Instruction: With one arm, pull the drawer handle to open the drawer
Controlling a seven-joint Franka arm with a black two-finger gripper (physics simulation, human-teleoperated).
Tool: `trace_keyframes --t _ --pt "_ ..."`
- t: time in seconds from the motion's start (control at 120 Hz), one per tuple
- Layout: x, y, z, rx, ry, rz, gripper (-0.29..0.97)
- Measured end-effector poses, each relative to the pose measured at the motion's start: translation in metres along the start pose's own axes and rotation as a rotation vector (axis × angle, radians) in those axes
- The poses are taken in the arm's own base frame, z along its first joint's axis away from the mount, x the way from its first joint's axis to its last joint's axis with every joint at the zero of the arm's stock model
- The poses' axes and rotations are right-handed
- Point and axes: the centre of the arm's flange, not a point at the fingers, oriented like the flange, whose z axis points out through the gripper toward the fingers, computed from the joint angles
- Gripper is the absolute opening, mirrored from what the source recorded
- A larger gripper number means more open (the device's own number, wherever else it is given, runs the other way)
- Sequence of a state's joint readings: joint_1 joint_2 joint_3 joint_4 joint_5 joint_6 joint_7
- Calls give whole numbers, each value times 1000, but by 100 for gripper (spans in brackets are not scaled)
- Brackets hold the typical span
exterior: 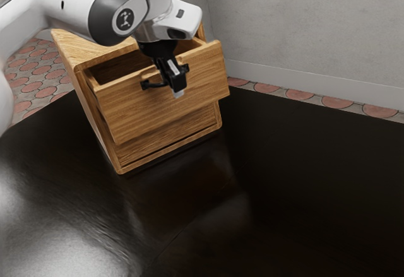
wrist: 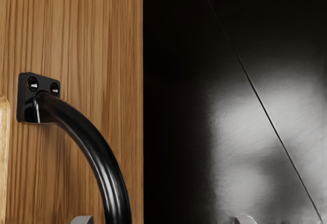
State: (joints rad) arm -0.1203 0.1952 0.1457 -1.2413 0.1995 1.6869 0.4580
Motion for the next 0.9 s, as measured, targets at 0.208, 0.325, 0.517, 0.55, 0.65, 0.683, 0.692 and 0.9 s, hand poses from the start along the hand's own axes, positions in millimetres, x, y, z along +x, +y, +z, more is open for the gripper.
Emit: trace_keyframes --t 0.208,0.325,0.517,0.55,0.65,0.683,0.692,0.9 --pt "0 8 4 -12 -12 -4 33" --pt "1 15 2 -20 -11 -2 33" --pt "3 29 4 -34 -16 2 32" --pt "2 31 3 -37 -15 2 32" --pt "-1 38 -2 -42 -11 2 29" --pt "-1 40 -3 -44 -11 2 29" --pt "-1 41 -3 -44 -11 2 29" --pt "-3 53 -7 -54 -10 2 29"
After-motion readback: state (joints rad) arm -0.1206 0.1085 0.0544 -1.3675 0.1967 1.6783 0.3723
